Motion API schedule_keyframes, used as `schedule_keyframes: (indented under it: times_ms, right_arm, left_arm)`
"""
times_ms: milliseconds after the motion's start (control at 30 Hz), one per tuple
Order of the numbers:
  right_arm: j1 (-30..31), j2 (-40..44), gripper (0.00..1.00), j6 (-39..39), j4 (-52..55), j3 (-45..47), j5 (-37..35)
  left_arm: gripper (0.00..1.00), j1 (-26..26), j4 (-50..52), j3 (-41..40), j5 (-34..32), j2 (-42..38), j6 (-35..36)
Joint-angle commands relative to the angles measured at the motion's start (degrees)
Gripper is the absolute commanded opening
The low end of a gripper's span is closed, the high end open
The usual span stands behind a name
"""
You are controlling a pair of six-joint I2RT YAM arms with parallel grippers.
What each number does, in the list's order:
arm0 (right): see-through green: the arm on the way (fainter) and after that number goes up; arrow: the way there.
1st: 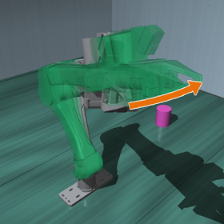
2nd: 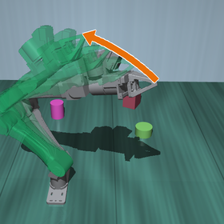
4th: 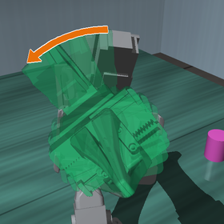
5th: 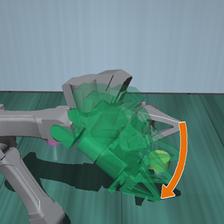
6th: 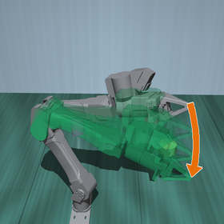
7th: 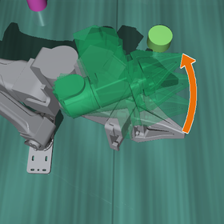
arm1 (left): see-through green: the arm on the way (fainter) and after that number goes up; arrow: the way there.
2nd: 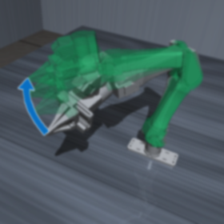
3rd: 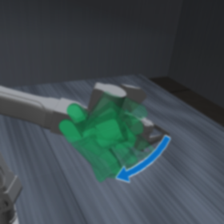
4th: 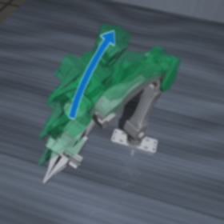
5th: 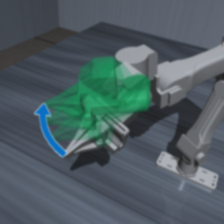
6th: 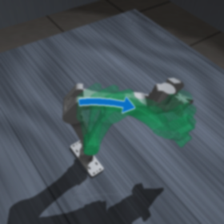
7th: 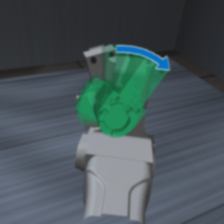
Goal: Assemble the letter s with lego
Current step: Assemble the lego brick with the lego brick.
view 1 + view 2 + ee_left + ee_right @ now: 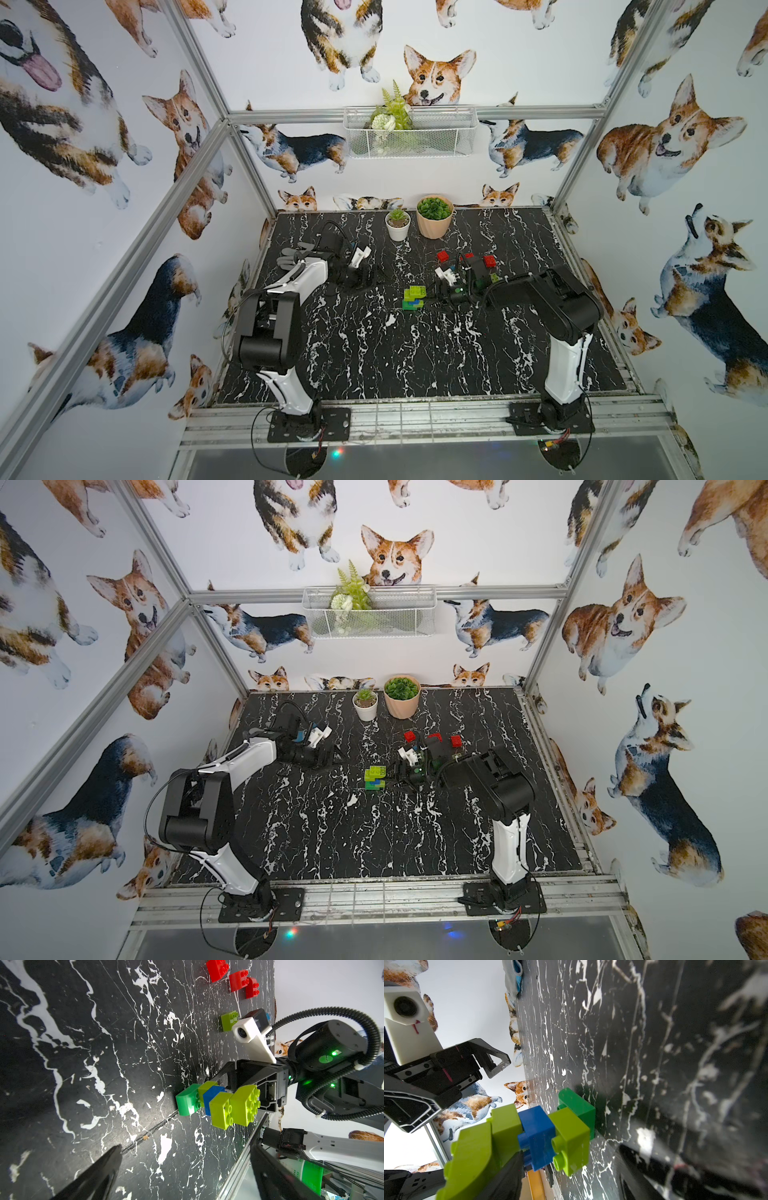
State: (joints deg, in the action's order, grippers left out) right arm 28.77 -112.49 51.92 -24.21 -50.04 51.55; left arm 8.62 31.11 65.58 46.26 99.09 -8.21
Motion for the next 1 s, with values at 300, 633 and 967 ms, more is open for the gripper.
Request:
schedule_keyframes:
  times_ms: [300, 633, 967]
  right_arm:
    - [0.6, 1.9, 0.73, 1.6, -0.2, 0.3, -0.8]
    - [-0.5, 2.4, 0.72, 0.8, -0.9, 2.9, -0.9]
    - [-3.9, 14.4, 0.73, -22.8, 11.1, 6.2, -6.0]
  left_arm:
    - [1.0, -0.1, -0.1, 0.3, 1.7, 0.6, 0.1]
    - [1.0, -0.4, 2.7, 1.7, 1.1, 0.6, 1.6]
    - [1.0, -0.8, 3.5, 0.8, -0.4, -2.0, 2.1]
